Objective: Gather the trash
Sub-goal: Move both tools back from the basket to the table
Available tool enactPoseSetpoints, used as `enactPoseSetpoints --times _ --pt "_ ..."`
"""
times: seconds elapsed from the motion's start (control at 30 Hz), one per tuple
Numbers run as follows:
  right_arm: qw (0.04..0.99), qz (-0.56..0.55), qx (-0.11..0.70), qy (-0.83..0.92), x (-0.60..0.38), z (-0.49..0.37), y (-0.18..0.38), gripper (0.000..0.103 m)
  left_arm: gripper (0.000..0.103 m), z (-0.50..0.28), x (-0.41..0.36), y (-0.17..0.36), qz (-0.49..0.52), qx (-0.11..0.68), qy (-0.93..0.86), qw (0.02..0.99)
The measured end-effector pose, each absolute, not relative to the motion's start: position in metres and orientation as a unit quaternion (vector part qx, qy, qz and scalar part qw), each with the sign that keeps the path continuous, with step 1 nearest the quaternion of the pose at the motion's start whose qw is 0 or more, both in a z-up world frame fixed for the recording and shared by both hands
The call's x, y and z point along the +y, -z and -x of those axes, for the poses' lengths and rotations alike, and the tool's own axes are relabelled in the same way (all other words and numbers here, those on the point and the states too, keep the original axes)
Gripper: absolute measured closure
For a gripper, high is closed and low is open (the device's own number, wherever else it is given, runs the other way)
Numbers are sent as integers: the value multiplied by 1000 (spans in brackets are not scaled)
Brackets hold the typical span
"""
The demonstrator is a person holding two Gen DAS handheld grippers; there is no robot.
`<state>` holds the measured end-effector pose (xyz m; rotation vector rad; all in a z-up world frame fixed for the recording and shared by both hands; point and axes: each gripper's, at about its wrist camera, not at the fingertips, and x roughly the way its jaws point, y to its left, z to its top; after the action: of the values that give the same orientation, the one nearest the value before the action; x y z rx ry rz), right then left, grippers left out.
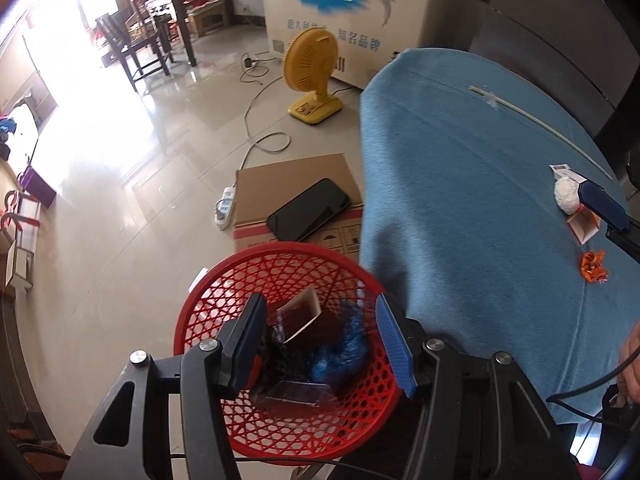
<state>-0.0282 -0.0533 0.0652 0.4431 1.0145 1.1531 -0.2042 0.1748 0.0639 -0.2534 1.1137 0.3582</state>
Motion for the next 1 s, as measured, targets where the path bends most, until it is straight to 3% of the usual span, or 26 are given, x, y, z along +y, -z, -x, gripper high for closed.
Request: enactPoseSetpoints --times 1.0 --pt "798 -229 400 -388 -185 12 -82 31 41 128 59 -121 45 462 -19 885"
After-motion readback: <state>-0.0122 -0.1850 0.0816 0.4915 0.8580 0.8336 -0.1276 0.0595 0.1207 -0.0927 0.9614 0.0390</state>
